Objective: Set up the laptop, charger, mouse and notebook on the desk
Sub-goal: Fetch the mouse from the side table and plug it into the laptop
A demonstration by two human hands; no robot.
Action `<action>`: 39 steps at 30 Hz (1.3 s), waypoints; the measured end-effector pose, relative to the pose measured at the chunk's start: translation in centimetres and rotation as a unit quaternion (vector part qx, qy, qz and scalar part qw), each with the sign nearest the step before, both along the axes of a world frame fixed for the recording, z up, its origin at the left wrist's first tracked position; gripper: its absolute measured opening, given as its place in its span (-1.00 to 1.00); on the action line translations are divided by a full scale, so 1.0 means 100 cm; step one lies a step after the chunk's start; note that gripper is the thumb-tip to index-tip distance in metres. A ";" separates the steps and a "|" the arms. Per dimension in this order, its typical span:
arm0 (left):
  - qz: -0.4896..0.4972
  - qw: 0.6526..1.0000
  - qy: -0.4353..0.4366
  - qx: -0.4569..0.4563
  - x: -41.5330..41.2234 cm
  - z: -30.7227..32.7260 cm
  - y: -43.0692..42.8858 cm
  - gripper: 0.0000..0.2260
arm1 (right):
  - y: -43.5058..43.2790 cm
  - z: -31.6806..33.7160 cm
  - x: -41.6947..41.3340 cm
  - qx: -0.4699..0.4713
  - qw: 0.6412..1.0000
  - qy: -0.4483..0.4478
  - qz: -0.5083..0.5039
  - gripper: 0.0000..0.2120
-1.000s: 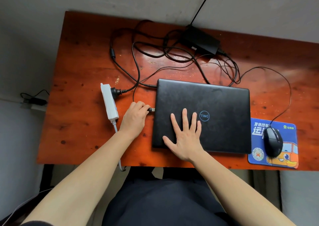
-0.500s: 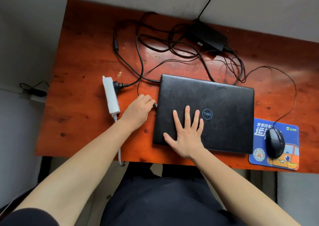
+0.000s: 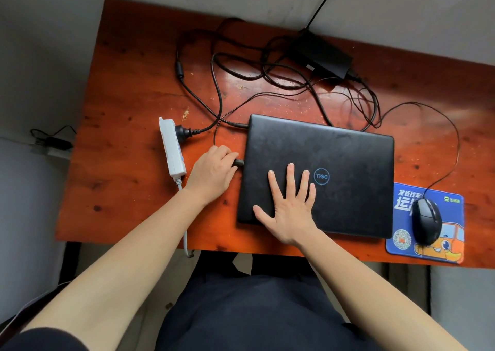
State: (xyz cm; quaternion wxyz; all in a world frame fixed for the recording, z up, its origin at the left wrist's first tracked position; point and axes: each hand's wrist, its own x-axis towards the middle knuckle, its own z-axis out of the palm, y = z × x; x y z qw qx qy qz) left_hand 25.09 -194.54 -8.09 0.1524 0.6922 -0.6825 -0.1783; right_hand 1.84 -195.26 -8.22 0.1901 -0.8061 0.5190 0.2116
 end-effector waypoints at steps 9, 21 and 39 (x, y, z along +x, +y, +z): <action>0.020 0.999 -0.038 -0.006 0.005 -0.001 0.001 -0.85 | 0.001 -0.005 -0.001 -0.008 1.000 -0.017 -0.006 -0.13; 0.053 0.997 -0.029 0.054 -0.005 -0.001 0.001 -0.80 | -0.003 -0.001 -0.002 0.027 1.000 -0.011 0.009 -0.15; 0.233 0.957 -0.170 -0.034 0.048 0.152 -0.009 -0.34 | -0.120 0.133 0.017 -0.227 0.966 -0.109 0.061 -0.21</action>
